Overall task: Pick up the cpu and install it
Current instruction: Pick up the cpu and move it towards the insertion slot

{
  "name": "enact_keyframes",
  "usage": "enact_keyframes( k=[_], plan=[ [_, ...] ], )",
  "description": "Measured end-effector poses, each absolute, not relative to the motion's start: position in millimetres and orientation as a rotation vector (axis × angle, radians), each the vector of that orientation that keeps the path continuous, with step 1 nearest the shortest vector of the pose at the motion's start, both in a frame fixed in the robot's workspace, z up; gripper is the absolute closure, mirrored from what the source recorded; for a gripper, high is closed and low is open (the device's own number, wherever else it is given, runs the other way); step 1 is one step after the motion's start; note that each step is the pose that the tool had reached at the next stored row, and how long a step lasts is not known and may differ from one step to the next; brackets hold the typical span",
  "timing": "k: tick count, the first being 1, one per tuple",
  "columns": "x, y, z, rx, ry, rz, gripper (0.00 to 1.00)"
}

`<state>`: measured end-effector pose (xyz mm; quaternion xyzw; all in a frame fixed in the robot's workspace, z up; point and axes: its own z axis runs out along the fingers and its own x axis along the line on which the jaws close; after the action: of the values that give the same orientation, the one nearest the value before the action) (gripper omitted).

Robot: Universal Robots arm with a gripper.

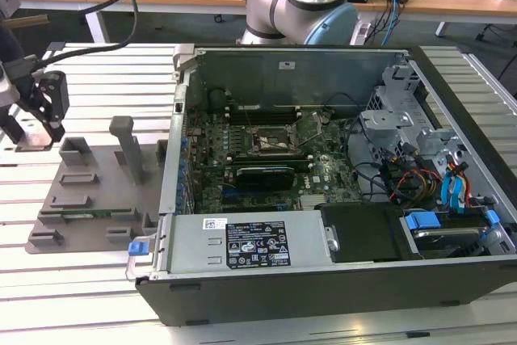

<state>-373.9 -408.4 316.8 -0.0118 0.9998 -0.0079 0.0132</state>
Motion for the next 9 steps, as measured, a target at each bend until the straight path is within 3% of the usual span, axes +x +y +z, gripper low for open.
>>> enact_keyframes(
  k=[9],
  plan=[
    [-374,-408,329,-0.037,3.115,-0.025,0.45]
  ],
)
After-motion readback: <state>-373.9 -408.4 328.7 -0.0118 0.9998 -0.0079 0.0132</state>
